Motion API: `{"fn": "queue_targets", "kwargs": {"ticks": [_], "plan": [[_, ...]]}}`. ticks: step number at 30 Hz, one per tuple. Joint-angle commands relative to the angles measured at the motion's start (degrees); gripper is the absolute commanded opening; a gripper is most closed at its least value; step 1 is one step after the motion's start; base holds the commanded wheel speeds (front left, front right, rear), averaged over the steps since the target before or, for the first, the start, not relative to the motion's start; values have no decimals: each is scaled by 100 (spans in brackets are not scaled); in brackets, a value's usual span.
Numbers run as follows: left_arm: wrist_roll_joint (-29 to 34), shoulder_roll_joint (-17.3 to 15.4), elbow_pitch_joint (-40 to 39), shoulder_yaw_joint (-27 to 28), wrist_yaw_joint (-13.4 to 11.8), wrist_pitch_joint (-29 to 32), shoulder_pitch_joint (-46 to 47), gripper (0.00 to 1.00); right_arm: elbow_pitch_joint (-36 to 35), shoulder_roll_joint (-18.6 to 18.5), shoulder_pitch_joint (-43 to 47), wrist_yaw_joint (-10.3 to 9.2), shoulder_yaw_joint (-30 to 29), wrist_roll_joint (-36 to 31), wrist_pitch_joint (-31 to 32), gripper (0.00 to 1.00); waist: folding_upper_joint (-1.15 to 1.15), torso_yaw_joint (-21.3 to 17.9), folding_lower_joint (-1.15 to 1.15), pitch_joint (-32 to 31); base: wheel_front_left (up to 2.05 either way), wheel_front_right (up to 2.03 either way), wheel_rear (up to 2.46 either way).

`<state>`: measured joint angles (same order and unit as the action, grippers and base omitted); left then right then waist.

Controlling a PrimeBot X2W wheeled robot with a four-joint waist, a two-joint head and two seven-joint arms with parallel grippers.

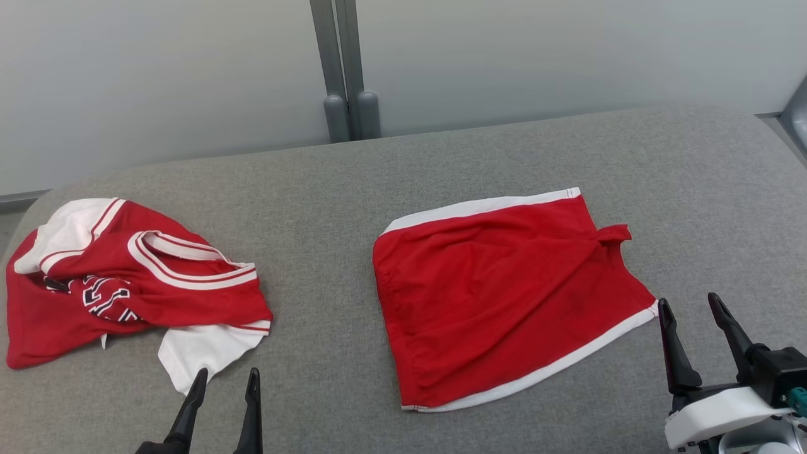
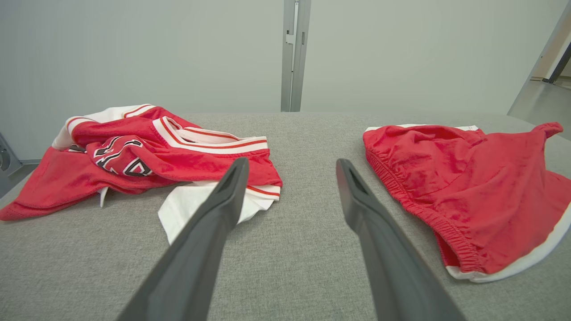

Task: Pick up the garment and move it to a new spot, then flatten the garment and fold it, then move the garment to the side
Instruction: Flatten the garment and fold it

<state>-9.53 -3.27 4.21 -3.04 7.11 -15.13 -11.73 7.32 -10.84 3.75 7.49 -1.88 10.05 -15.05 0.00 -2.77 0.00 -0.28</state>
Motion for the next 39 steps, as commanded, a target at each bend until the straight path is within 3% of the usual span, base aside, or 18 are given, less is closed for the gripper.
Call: {"fn": "queue_targets", "kwargs": {"ticks": [1, 5, 8, 12, 15, 19, 31, 39], "plan": [[63, 2, -4, 12, 22, -2, 54, 100, -19, -8, -41, 1, -2, 58, -18, 100, 0, -2, 0, 4, 0, 0, 0], [138, 17, -134, -125, 30, -2, 152, 100, -58, -103, -203, 1, -85, 50, -19, 100, 0, -32, 0, 68, 0, 0, 0], [154, 28, -45, -432, 29, 79, 156, 100, 362, -301, -314, 1, 2, -14, 60, 100, 0, -68, 0, 172, 0, 0, 0], [-42, 29, -4, -1068, 30, 904, 299, 100, 965, -699, -814, 1, 447, -2, 662, 100, 0, -119, 0, 364, 0, 0, 0], [-380, 25, -120, -1655, 37, 1612, 373, 100, 1443, -866, -1140, 0, 745, 110, 1187, 100, 0, -142, 0, 517, 0, 0, 0], [-804, 11, -213, -2110, 36, 2109, 548, 100, 1930, -985, -1564, 1, 1007, 195, 1602, 100, 0, -112, 0, 725, 0, 0, 0], [-1041, -63, 111, -2163, -36, 2498, 794, 100, 2700, -1154, -2321, 1, 1539, 348, 1428, 100, 0, -72, 0, 1038, 0, 0, 0], [-1179, -45, 209, -2277, -11, 2418, 981, 100, 2864, -1246, -2640, 1, 1859, 481, 1315, 100, 0, -93, 0, 1230, 0, 0, 0]]}}
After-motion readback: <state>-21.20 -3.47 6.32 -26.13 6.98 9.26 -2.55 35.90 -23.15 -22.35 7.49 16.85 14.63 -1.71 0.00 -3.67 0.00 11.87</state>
